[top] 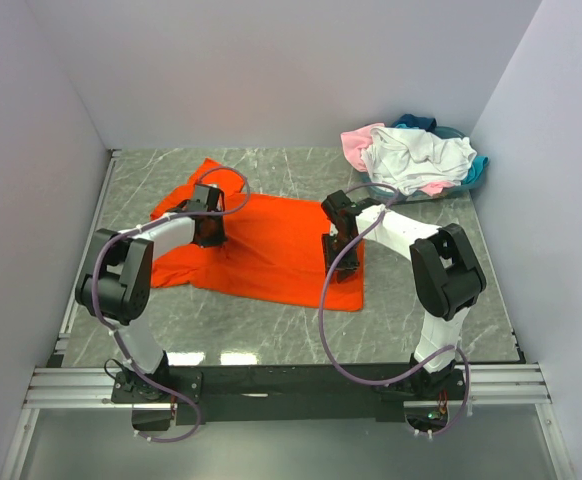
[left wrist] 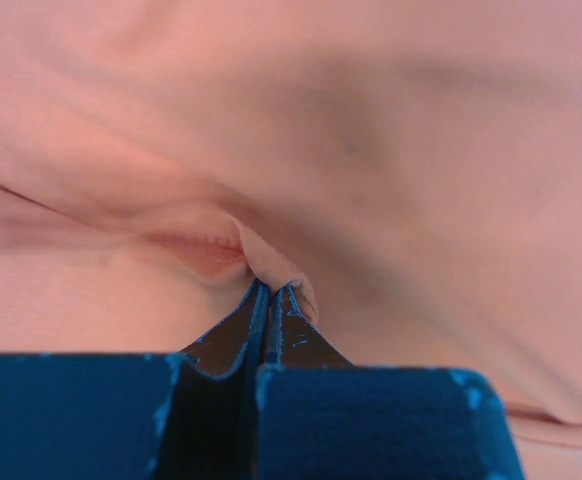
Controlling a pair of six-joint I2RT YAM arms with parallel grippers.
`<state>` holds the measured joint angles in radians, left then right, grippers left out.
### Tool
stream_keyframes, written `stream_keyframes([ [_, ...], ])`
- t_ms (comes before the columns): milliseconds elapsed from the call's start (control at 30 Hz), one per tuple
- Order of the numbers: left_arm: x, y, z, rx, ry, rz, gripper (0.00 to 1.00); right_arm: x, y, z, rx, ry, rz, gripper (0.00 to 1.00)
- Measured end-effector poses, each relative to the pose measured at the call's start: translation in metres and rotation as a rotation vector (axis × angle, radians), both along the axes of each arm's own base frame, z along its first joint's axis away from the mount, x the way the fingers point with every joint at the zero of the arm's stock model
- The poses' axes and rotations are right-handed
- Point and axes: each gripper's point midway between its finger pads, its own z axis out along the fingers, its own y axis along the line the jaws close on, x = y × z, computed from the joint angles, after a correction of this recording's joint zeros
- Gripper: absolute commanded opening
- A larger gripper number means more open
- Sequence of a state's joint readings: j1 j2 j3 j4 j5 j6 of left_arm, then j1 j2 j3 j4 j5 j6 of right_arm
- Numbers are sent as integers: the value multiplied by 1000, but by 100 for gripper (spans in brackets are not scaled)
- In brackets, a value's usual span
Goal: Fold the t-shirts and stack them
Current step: Fold the tshirt
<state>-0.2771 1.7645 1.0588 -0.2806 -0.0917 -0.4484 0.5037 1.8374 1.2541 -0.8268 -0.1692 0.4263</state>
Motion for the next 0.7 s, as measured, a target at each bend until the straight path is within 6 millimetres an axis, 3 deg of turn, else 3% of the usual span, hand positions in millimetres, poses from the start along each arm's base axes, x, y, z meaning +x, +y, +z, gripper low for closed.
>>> stream_keyframes([
  [367,-7,-13,-4,59,26,-92,3,-12,-5,-9,-13,37,-10,41],
  [400,-7,-13,-5,61,31,-92,6,-12,-6,-10,-14,37,-10,41],
  [533,-7,-12,-4,63,34,-78,37,-12,-6,-9,-14,34,-11,41],
  [700,-6,-15,-3,39,34,-43,60,-10,-9,-2,-24,8,-13,41],
])
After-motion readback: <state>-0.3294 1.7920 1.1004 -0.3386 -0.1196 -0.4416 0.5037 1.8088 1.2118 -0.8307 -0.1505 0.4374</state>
